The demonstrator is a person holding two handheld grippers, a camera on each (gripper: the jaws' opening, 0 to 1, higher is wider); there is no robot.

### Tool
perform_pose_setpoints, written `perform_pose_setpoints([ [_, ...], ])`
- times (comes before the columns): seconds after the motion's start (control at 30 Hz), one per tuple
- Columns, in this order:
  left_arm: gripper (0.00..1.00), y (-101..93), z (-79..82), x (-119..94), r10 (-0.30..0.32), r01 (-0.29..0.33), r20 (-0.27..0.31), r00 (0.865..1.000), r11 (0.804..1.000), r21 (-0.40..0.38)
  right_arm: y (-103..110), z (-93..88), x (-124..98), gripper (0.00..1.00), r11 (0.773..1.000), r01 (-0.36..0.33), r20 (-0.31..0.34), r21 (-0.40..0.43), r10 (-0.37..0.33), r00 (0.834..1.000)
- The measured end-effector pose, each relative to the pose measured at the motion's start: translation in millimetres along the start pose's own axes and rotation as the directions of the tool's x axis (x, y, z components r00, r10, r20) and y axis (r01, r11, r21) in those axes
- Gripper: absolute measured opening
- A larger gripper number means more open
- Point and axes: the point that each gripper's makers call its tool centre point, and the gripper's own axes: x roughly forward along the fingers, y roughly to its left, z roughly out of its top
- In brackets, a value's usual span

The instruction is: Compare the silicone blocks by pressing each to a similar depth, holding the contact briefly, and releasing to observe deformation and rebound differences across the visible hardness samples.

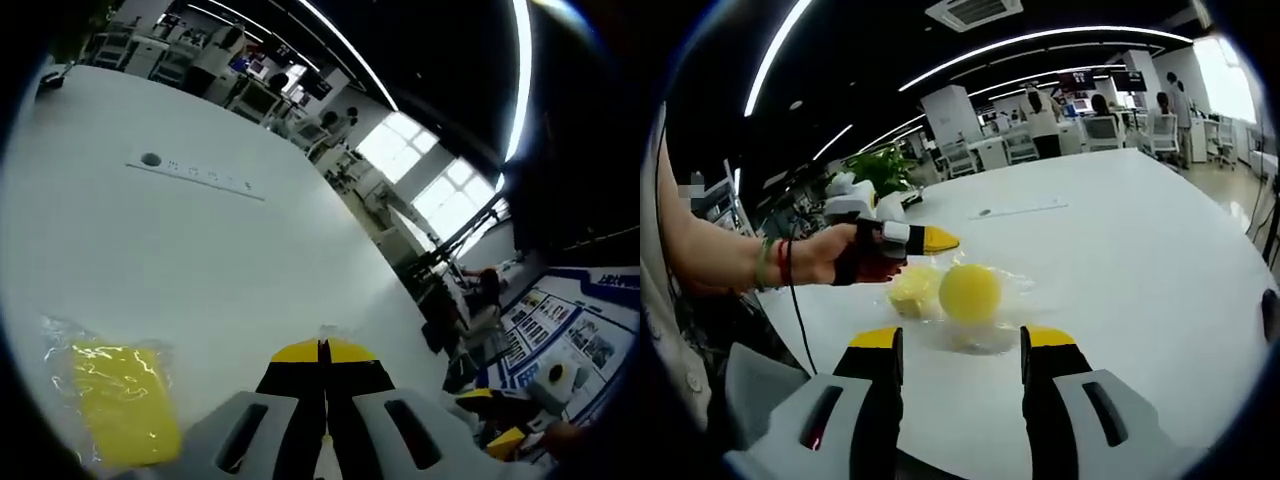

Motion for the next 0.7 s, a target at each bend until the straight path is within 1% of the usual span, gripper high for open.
perform_pose_setpoints([
  [0.4,0.00,-9.5,11.5,-18.2,-0.023,0.022,0.022,0.999,0.999,0.045,8.6,8.7,5.9,0.43,0.999,-0.019,-0.002,-0.033,0.019,1.000],
  [0.53,0.00,-9.6,16.7,-24.1,-0.025,0.023,0.042,0.999,0.998,0.056,10.7,11.3,7.3,0.43,0.999,-0.026,-0.002,-0.043,0.026,1.000],
  [0.67,0.00,-9.0,16.9,-26.8,-0.030,0.028,0.034,0.999,0.998,0.058,12.9,12.3,9.6,0.43,0.998,-0.036,-0.006,-0.050,0.036,0.999],
  [0.7,0.00,-7.6,17.6,-28.3,-0.022,0.020,0.038,0.999,0.998,0.061,14.0,12.7,10.2,0.43,0.998,-0.038,-0.007,-0.053,0.038,0.999],
])
